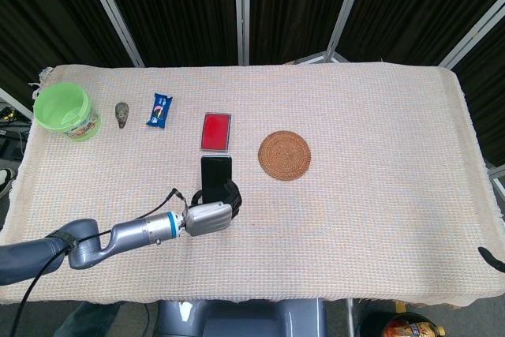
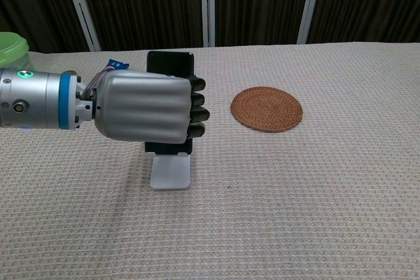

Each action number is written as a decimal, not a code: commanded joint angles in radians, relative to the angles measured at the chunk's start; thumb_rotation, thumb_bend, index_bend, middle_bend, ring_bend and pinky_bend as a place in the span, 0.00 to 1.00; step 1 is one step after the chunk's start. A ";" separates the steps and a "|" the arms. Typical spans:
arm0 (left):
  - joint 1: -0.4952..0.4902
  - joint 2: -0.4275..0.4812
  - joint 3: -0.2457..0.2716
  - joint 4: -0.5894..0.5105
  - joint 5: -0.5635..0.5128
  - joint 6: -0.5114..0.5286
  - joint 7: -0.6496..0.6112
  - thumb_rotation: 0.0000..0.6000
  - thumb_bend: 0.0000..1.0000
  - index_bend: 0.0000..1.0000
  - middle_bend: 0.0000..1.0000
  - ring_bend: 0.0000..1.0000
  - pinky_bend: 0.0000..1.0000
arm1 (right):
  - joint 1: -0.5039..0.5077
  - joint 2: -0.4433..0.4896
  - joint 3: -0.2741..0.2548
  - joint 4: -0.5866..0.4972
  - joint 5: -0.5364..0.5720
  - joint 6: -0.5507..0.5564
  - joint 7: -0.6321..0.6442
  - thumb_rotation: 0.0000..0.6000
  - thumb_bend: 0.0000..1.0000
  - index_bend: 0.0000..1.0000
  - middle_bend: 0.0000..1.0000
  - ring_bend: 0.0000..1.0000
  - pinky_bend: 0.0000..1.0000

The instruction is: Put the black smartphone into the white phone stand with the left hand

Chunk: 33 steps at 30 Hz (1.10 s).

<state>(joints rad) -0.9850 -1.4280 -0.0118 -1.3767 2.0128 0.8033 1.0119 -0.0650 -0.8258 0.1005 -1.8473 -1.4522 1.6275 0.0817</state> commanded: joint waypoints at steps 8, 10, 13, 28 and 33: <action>0.004 0.017 0.009 -0.008 0.002 0.018 -0.006 1.00 0.00 0.06 0.00 0.00 0.18 | -0.001 0.002 -0.001 -0.001 -0.004 0.000 0.001 1.00 0.00 0.00 0.00 0.00 0.00; 0.008 0.026 0.008 -0.014 0.003 0.032 -0.008 1.00 0.00 0.05 0.00 0.00 0.18 | -0.002 0.003 -0.002 -0.002 -0.007 0.003 0.001 1.00 0.00 0.00 0.00 0.00 0.00; 0.020 0.045 -0.003 -0.029 -0.007 0.064 -0.015 1.00 0.00 0.05 0.00 0.00 0.17 | -0.005 0.005 -0.004 -0.003 -0.012 0.007 0.004 1.00 0.00 0.00 0.00 0.00 0.00; 0.347 0.140 -0.160 -0.336 -0.446 0.487 -0.225 1.00 0.00 0.00 0.00 0.00 0.00 | 0.004 0.003 -0.001 0.019 -0.014 -0.006 0.040 1.00 0.00 0.00 0.00 0.00 0.00; 0.515 0.195 -0.147 -0.555 -0.680 0.617 -0.181 1.00 0.00 0.00 0.00 0.00 0.00 | 0.014 -0.004 0.005 0.033 0.006 -0.026 0.044 1.00 0.00 0.00 0.00 0.00 0.00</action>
<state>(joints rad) -0.5889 -1.2776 -0.1540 -1.7931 1.4653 1.3321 0.8223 -0.0515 -0.8292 0.1048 -1.8152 -1.4470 1.6021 0.1256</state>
